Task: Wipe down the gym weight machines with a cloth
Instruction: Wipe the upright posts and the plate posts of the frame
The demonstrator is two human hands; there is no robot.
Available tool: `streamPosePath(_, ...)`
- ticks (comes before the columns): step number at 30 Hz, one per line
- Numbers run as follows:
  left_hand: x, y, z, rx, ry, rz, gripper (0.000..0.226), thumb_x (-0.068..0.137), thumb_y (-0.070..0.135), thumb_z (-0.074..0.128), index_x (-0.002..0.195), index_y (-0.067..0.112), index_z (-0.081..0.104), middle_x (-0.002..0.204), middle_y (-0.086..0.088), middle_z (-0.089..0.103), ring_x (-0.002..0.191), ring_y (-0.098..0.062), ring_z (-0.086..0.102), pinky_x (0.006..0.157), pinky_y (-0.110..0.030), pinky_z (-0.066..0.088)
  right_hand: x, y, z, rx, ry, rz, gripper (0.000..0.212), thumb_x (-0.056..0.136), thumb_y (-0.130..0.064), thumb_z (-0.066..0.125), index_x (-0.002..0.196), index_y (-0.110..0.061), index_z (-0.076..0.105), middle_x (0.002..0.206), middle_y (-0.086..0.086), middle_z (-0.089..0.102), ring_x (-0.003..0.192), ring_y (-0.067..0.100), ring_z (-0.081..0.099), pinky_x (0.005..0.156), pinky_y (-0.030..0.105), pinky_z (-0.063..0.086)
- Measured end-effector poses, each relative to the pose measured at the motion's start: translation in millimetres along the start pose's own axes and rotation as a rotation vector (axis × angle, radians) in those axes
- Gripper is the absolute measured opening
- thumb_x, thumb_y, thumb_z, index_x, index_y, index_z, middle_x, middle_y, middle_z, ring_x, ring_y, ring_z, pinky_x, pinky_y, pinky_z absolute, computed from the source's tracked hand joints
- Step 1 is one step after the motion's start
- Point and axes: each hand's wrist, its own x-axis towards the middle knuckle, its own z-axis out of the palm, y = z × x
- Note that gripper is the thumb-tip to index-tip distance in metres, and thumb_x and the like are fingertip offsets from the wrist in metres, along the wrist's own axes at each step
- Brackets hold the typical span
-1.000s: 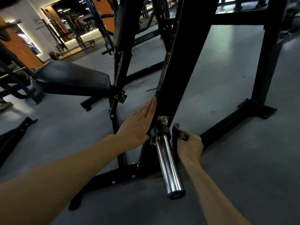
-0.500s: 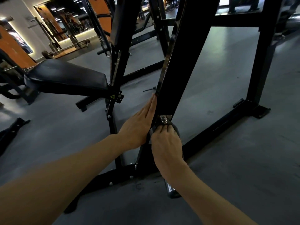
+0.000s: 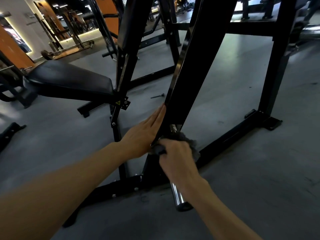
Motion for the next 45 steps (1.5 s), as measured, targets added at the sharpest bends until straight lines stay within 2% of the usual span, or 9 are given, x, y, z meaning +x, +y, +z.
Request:
streamPosePath(4, -15.8, -7.2, -4.8, 0.379, 0.213, 0.136, 0.080, 0.091, -0.014, 0.026, 0.161, 0.006, -0.008, 0.170, -0.009, -0.011, 0.157, -0.021, -0.006, 0.127, -0.036, 0.018, 0.5, 26.3, -22.4, 0.108, 0.346, 0.319, 0.023, 0.087, -0.004, 0.058, 0.092, -0.013, 0.078, 0.079, 0.008, 0.073, 0.069, 0.022, 0.066, 0.061, 0.017, 0.046)
streamPosePath(7, -15.3, 3.6, -3.3, 0.815, 0.183, 0.393, 0.059, 0.100, -0.002, -0.008, 0.159, -0.003, -0.003, 0.168, -0.022, -0.003, 0.156, -0.034, -0.002, 0.127, -0.046, 0.005, -3.9, 55.4, -9.2, 0.490, 0.332, 0.600, 0.026, 0.093, -0.011, 0.062, 0.070, -0.015, 0.073, 0.065, 0.004, 0.065, 0.052, 0.010, 0.056, 0.043, 0.011, 0.041)
streamPosePath(11, 9.4, 22.4, -13.7, 1.078, -0.019, 0.498, 0.077, 0.097, 0.024, 0.039, 0.159, -0.004, 0.003, 0.167, -0.024, 0.001, 0.155, -0.038, -0.001, 0.124, -0.052, -0.008, 1.7, 70.4, 25.3, 0.968, 0.290, 0.607, 0.028, 0.079, -0.004, 0.056, 0.084, -0.020, 0.078, 0.078, 0.001, 0.076, 0.079, 0.023, 0.073, 0.076, 0.041, 0.062)
streamPosePath(18, 68.1, 63.3, -48.0, 1.301, -0.262, 0.540, 0.064, 0.100, 0.032, 0.032, 0.157, 0.006, 0.025, 0.166, -0.019, 0.018, 0.155, -0.041, 0.005, 0.124, -0.057, -0.007, 8.4, 74.9, 45.5, 1.384, 0.273, 0.754, 0.049, 0.085, 0.016, 0.043, 0.078, -0.024, 0.072, 0.067, -0.015, 0.071, 0.066, 0.001, 0.066, 0.056, 0.005, 0.044)
streamPosePath(24, 79.8, 52.3, -53.0, 1.245, -0.229, 0.696, 0.055, 0.094, 0.014, 0.026, 0.144, 0.009, 0.049, 0.150, -0.018, 0.047, 0.149, -0.043, 0.028, 0.125, -0.058, 0.009, 19.3, 85.0, 49.6, 1.307, 0.094, 0.874, 0.027, 0.079, -0.006, 0.050, 0.085, -0.011, 0.076, 0.082, 0.010, 0.075, 0.077, 0.029, 0.071, 0.074, 0.043, 0.062)
streamPosePath(28, 85.0, 51.2, -47.3, 1.237, -0.239, 0.712, 0.051, 0.092, 0.015, 0.038, 0.141, 0.011, 0.050, 0.143, -0.014, 0.051, 0.147, -0.042, 0.033, 0.125, -0.057, 0.010, 20.2, 79.9, 33.9, 1.187, 0.120, 0.713, 0.032, 0.084, 0.000, 0.044, 0.077, -0.016, 0.071, 0.075, 0.003, 0.068, 0.069, 0.021, 0.064, 0.062, 0.035, 0.053)
streamPosePath(33, 88.6, 48.1, -49.7, 1.187, -0.203, 0.759, 0.051, 0.094, 0.013, 0.026, 0.136, 0.007, 0.054, 0.138, -0.015, 0.055, 0.142, -0.042, 0.039, 0.124, -0.054, 0.003, 18.8, 81.9, 31.9, 1.052, 0.228, 0.482, 0.041, 0.092, 0.004, 0.046, 0.116, -0.015, 0.072, 0.111, -0.004, 0.063, 0.103, 0.014, 0.061, 0.093, 0.030, 0.051)
streamPosePath(40, 78.1, 26.7, -41.0, 1.247, -0.093, 0.725, 0.061, 0.095, 0.021, 0.061, 0.151, 0.013, 0.040, 0.157, -0.011, 0.040, 0.153, -0.036, 0.020, 0.126, -0.053, -0.004, 36.9, 101.7, 15.2, 0.782, 0.017, 0.434, 0.035, 0.089, 0.004, 0.046, 0.089, -0.016, 0.075, 0.082, 0.001, 0.073, 0.079, 0.018, 0.068, 0.069, 0.023, 0.055)
streamPosePath(45, 55.3, 12.0, -32.4, 1.214, -0.002, 0.650, 0.064, 0.102, 0.017, 0.038, 0.160, 0.006, 0.015, 0.168, -0.017, 0.012, 0.156, -0.034, 0.005, 0.128, -0.048, 0.005, 39.8, 90.8, -18.7, 0.465, -0.032, 0.274, 0.038, 0.088, 0.009, 0.044, 0.096, -0.010, 0.076, 0.085, 0.004, 0.072, 0.078, 0.021, 0.066, 0.068, 0.031, 0.053)
